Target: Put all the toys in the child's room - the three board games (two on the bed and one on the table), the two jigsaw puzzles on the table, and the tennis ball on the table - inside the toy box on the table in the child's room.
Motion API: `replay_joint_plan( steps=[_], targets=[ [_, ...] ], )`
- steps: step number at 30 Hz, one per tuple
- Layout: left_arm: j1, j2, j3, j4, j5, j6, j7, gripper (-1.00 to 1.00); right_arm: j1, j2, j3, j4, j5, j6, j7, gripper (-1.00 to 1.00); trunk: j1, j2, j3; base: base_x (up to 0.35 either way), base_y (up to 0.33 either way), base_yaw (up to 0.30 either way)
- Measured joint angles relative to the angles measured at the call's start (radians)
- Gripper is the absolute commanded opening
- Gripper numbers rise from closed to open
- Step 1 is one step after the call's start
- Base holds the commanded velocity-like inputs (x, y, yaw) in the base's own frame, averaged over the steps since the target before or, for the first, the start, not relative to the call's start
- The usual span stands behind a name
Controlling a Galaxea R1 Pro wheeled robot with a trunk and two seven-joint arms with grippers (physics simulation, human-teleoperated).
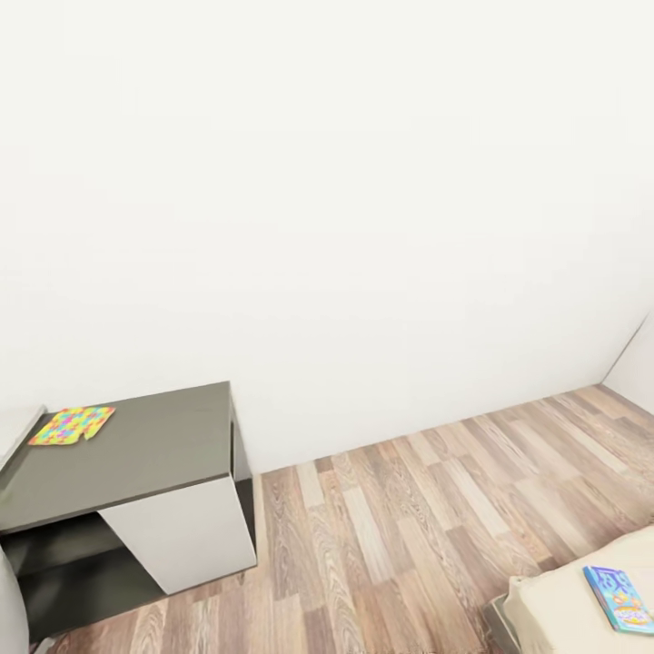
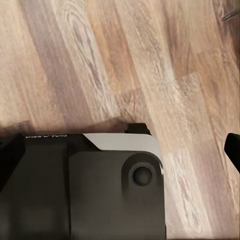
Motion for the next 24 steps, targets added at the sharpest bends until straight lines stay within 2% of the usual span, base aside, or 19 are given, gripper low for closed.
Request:
replay_joint_plan(
  steps=[24],
  targets=[
    [0.000, 0.000, -0.001, 0.000, 0.000, -0.001, 0.000, 1.00, 0.000, 0.000, 0.000, 0.000, 0.000, 0.000, 0.000, 1.00, 0.000, 0.000, -0.010, -0.036, 0.060, -0.267]
  ],
)
